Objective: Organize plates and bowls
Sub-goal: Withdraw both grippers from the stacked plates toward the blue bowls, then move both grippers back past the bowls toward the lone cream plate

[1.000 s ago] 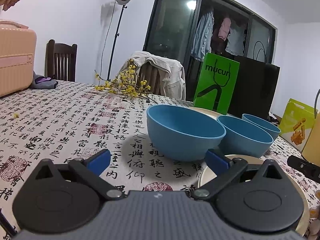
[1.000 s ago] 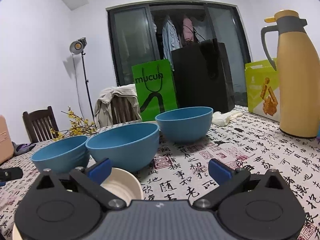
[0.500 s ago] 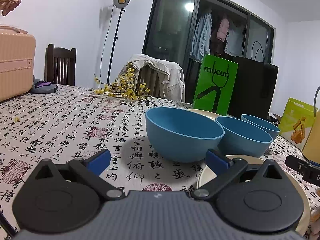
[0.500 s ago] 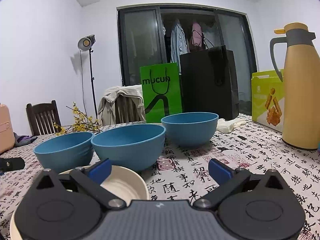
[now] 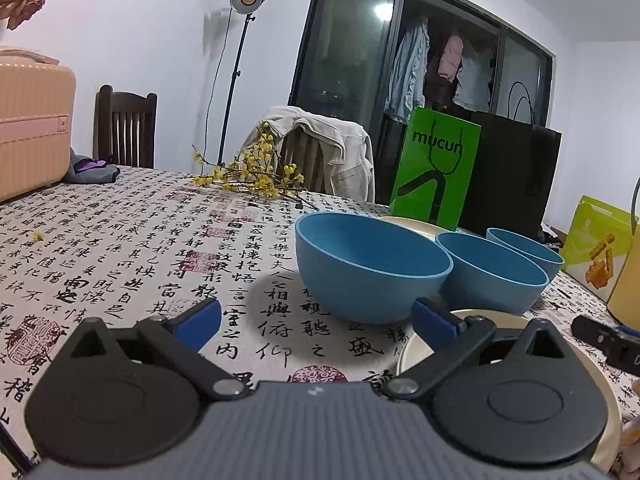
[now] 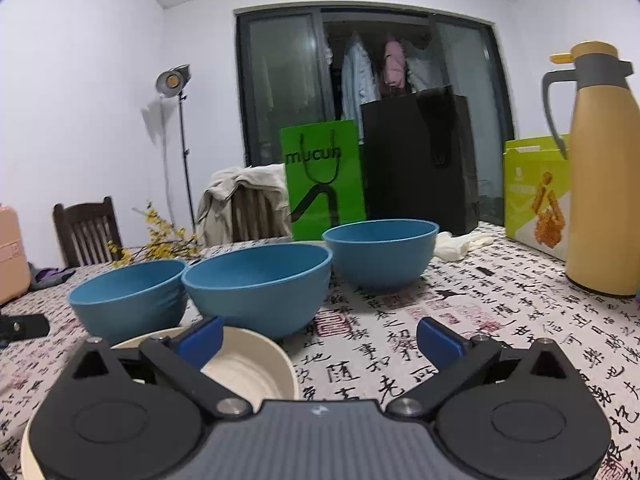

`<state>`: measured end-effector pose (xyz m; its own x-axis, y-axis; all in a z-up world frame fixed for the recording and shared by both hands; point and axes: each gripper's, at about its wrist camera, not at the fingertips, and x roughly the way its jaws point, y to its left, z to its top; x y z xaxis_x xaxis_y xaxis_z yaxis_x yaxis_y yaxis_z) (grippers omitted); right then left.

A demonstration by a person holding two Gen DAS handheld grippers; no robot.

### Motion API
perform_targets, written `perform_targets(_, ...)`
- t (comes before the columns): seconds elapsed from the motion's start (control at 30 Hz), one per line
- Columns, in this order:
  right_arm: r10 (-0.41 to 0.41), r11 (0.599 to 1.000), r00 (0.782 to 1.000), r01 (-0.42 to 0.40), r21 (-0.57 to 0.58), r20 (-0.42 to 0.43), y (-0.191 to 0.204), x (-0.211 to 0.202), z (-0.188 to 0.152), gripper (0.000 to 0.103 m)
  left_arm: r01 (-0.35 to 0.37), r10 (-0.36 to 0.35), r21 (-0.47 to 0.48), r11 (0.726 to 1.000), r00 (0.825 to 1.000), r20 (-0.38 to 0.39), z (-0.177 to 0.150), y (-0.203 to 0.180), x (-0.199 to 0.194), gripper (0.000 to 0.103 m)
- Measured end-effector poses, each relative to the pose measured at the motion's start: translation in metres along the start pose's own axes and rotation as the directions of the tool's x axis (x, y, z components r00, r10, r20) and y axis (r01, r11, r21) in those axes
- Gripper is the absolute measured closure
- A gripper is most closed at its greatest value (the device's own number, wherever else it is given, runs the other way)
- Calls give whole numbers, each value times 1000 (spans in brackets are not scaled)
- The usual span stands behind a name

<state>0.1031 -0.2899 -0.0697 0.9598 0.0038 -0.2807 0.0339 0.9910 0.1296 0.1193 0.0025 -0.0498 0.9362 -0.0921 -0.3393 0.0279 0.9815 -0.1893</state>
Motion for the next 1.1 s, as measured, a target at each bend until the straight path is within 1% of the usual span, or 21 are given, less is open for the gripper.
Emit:
perform_targets(0.2,19,1000,999,-19,19,-41,-2,1,8,0,35,-35,-2,999,999,-28,7,-2,-5,0)
perform_targets(0.5,60,998,998,-60,18,-6,-2,-9,36,0,79,-79,-13,997,997,7,31,-4,-20,0)
perform_targets(0.8,68,997,998,-68,39,-8,-3,-9,60,0,135,-136,-17,991,991,-11,59,-8,-21,0)
perform_targets(1.1,55,998,998,-54,28,-12,0,-3,80,0,165,-165,10,986,986,-29,83,-23,-15,0)
